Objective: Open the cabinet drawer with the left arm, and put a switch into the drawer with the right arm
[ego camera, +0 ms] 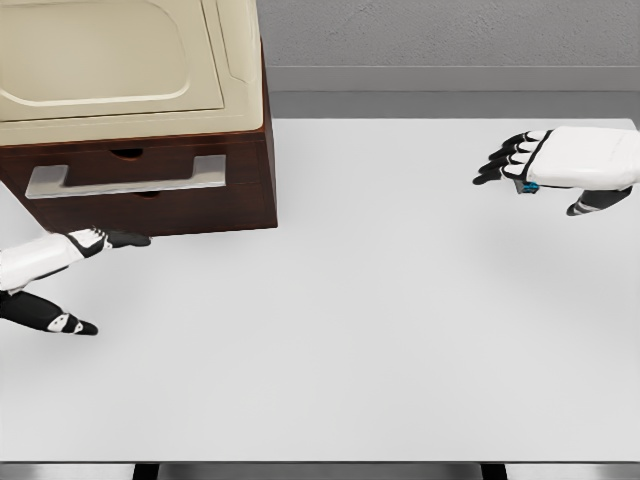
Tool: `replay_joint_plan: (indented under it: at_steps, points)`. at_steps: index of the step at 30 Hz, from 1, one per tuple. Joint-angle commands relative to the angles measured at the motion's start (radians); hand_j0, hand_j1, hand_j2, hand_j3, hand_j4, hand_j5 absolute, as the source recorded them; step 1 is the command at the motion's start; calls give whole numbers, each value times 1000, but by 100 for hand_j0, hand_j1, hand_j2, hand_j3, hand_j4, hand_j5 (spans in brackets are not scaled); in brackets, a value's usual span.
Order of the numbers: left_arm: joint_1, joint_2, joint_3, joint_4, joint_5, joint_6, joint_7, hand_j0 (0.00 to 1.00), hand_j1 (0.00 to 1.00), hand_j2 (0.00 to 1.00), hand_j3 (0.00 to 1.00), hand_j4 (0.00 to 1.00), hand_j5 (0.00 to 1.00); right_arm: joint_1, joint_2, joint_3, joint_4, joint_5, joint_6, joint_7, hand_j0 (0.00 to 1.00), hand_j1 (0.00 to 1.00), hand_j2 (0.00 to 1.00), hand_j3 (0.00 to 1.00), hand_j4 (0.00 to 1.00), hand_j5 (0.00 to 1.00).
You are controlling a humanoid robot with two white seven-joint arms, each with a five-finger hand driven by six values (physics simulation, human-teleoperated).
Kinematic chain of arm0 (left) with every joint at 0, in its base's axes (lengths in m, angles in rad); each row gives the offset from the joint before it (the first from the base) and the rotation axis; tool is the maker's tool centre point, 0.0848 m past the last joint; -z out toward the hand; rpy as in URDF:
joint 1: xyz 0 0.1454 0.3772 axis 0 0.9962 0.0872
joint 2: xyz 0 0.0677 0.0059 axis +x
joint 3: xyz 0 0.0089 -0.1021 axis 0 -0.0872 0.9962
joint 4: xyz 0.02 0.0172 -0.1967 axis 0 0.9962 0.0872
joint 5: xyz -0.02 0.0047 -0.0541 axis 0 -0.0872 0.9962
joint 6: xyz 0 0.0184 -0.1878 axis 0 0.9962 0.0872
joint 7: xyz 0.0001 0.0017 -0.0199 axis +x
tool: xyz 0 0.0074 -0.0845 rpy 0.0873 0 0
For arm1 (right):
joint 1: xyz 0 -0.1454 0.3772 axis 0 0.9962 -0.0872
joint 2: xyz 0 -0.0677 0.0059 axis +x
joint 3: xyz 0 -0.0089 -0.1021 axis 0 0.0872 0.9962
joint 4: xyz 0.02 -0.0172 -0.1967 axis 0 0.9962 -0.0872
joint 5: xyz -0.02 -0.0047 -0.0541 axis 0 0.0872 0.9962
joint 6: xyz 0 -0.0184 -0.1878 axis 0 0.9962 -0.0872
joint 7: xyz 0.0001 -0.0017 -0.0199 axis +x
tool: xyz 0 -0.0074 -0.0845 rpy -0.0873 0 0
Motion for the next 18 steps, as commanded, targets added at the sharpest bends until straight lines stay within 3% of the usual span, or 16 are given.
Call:
replay_joint_plan:
  at_steps: [1, 3, 7, 9, 11, 13, 16, 18]
  points:
    - [0, -3, -10, -12, 7, 1, -19, 100, 100, 100, 100, 100, 100, 0, -1, 1, 0, -3, 3, 0, 100, 100, 100, 100, 100, 100]
    - [-2, -3, -11, -12, 7, 1, -21, 100, 100, 100, 100, 100, 100, 0, -2, 1, 2, -5, 3, 0, 100, 100, 100, 100, 100, 100]
    - [-101, -30, -111, -14, 19, 1, -68, 100, 100, 100, 100, 100, 100, 0, -7, 5, 14, -11, 3, 0, 100, 100, 100, 100, 100, 100]
    - [-163, -50, -188, -14, 97, 1, -164, 100, 100, 100, 100, 100, 100, -26, -4, -19, 83, -6, 3, 0, 100, 100, 100, 100, 100, 100]
    - [-175, -52, -208, -15, 173, 1, -253, 100, 100, 100, 100, 100, 100, -31, -1, -27, 141, -6, 3, 0, 100, 100, 100, 100, 100, 100]
    - [-207, -49, -245, -15, 217, 1, -274, 100, 100, 100, 100, 100, 100, -32, 4, -27, 140, -5, 3, 0, 100, 100, 100, 100, 100, 100]
    - [-281, -41, -269, -14, 357, 1, -390, 100, 100, 100, 100, 100, 100, -38, 39, -27, 146, 11, 3, 0, 100, 100, 100, 100, 100, 100]
    - [-334, -41, -269, -14, 478, 1, -390, 100, 100, 100, 100, 100, 100, -48, 65, -27, 166, 15, 3, 0, 100, 100, 100, 100, 100, 100]
